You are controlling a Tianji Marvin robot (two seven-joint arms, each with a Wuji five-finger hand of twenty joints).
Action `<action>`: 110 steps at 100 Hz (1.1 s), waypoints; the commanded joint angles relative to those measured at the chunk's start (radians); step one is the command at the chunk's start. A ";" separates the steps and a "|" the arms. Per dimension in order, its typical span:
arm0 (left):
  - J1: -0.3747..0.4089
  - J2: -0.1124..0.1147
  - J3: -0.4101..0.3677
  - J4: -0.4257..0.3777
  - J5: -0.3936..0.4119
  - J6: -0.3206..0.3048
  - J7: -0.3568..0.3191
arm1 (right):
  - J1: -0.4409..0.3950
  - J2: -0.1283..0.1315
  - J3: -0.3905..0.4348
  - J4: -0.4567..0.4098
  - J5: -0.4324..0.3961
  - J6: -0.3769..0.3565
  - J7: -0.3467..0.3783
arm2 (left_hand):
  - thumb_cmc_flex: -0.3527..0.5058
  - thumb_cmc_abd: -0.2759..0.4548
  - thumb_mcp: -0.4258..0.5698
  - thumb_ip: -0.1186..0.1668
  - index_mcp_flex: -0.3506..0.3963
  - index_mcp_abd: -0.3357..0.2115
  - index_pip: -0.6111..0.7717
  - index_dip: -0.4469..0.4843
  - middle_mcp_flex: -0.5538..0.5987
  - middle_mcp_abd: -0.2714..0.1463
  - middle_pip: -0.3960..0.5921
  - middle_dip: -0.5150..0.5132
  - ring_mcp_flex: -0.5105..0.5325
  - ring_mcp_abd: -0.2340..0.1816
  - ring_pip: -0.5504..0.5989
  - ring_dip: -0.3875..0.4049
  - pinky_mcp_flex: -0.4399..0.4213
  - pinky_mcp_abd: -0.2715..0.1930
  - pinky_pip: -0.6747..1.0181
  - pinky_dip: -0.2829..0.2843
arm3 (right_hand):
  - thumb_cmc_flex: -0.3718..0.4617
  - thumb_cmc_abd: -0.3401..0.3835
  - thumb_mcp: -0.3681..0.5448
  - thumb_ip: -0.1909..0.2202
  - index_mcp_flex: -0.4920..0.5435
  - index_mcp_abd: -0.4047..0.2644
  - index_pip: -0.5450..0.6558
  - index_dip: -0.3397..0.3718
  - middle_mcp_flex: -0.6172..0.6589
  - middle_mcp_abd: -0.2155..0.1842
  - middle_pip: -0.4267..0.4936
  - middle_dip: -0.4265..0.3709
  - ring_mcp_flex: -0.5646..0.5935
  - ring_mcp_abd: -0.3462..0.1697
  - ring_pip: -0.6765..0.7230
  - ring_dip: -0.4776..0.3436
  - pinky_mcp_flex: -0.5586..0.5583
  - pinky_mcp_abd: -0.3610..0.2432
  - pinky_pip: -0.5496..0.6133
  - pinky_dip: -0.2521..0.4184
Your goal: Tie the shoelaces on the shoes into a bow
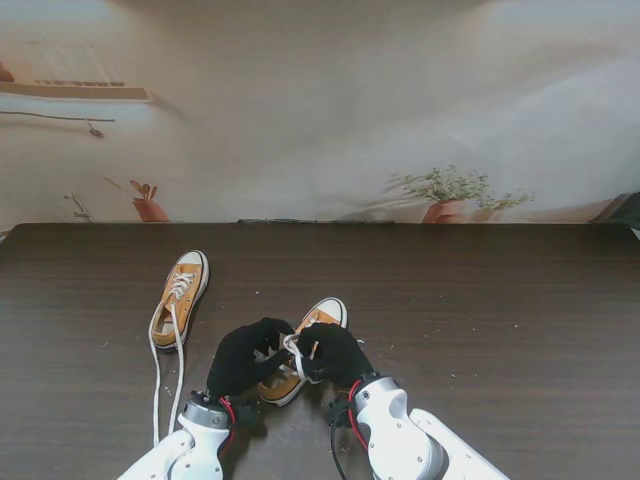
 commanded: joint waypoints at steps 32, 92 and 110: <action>0.004 -0.020 0.011 0.037 -0.027 0.066 0.023 | 0.005 0.001 0.000 0.006 0.003 -0.009 0.013 | -0.029 -0.095 0.032 -0.039 -0.210 0.007 0.084 0.155 -0.112 -0.039 0.040 -0.029 -0.022 -0.025 0.003 0.038 -0.027 0.015 -0.004 -0.005 | 0.029 0.003 0.052 0.044 0.034 -0.092 0.006 0.026 0.010 -0.002 -0.009 -0.008 0.023 0.002 -0.010 -0.005 0.009 0.008 0.014 -0.008; -0.017 -0.027 0.027 0.059 -0.050 0.007 -0.010 | 0.002 0.001 0.003 0.013 0.002 -0.013 0.012 | 0.069 -0.062 -0.068 -0.021 0.061 -0.154 0.119 0.057 -0.028 -0.018 0.016 -0.009 -0.002 -0.020 0.010 0.036 -0.024 0.040 -0.010 -0.005 | 0.032 0.010 0.046 0.043 0.032 -0.095 0.006 0.024 0.010 -0.002 -0.009 -0.008 0.022 0.003 -0.009 -0.004 0.009 0.008 0.014 -0.008; -0.020 -0.028 0.031 0.062 -0.056 -0.001 -0.018 | 0.000 0.002 0.005 0.012 0.001 -0.013 0.012 | 0.084 -0.057 -0.084 -0.014 0.118 -0.155 0.080 -0.040 -0.024 -0.011 0.005 0.001 -0.004 -0.014 0.009 0.038 -0.030 0.047 -0.015 0.001 | 0.032 0.011 0.045 0.043 0.031 -0.094 0.005 0.023 0.010 -0.002 -0.009 -0.008 0.021 0.004 -0.010 -0.004 0.009 0.008 0.014 -0.008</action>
